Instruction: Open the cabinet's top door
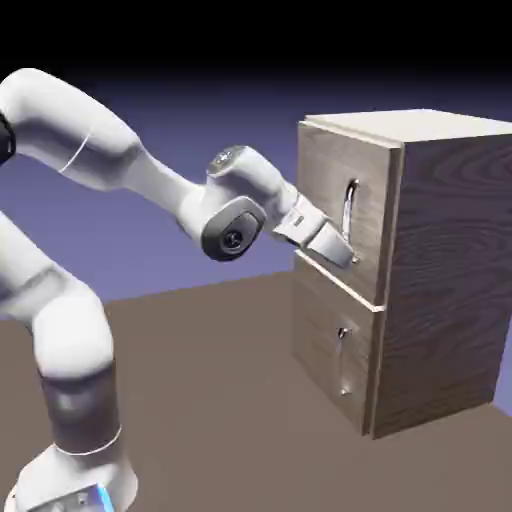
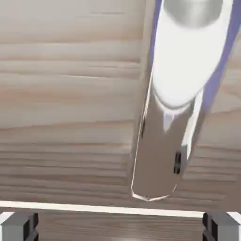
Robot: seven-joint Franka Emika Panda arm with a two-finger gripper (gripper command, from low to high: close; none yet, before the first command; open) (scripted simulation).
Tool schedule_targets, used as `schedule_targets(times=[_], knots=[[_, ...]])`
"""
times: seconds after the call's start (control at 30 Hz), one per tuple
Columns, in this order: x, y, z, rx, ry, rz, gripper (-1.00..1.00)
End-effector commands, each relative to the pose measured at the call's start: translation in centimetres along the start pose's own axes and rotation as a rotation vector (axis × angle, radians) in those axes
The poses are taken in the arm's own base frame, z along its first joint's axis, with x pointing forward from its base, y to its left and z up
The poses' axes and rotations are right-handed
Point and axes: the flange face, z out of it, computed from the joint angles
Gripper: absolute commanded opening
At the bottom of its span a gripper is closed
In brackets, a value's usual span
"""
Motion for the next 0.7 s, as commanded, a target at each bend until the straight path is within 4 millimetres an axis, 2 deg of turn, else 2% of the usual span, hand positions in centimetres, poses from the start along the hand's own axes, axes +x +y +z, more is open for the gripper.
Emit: schedule_targets(times=[0.0, 0.33, 0.67], knots=[[-0.1, -0.2, -0.3, 0.003, 0.002, -0.005, 0.0], [-1.0, -1.8, -2.7, 0.024, 0.044, -0.048, 0.0], [-1.9, -1.9, -4.7, 0.051, 0.117, -0.073, 0.0]])
